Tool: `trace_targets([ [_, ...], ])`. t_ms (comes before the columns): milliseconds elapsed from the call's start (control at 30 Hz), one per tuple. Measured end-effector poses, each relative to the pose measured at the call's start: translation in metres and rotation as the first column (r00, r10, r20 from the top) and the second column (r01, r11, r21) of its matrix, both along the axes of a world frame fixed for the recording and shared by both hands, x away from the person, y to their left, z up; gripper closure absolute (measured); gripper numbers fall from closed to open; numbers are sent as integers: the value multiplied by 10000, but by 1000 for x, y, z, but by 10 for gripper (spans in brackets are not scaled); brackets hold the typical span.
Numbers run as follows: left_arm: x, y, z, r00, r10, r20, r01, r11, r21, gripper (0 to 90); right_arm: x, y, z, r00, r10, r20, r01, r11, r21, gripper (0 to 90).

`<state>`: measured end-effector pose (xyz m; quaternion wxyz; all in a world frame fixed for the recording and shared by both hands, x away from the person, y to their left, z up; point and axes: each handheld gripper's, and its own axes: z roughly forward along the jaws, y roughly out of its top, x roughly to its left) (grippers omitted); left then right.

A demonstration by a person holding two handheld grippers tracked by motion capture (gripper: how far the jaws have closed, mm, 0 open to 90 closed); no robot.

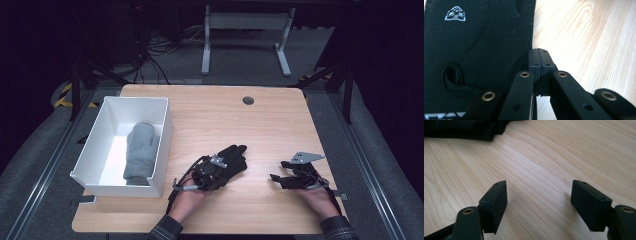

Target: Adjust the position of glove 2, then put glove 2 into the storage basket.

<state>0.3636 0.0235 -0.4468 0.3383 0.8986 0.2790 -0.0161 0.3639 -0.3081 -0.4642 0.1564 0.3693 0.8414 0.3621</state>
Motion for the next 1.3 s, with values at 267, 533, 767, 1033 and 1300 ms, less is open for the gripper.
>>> trace_targets([
  [267, -1, 8, 15, 9980, -170, 609, 179, 9997, -158, 787, -1, 2, -4, 9992, 220, 323, -216, 9997, -131, 237],
  [533, 12, 13, 28, 9926, -167, 1205, 189, 9997, -166, 477, 0, 3, -5, 9991, 199, 379, -195, 9998, -100, 204],
  [767, 31, 8, 28, 9886, -377, 1461, 365, 9993, 105, 250, 0, 3, -5, 9991, 187, 371, -183, 9998, -113, 199],
  [1033, 48, 7, 18, 9884, -260, 1498, 227, 9995, 239, 160, 0, 3, -5, 9992, 180, 362, -175, 9998, -136, 191],
  [1300, 50, 1, 7, 9861, -521, 1580, 370, 9946, 974, 143, 0, 3, -5, 9992, 177, 364, -173, 9998, -130, 191],
])
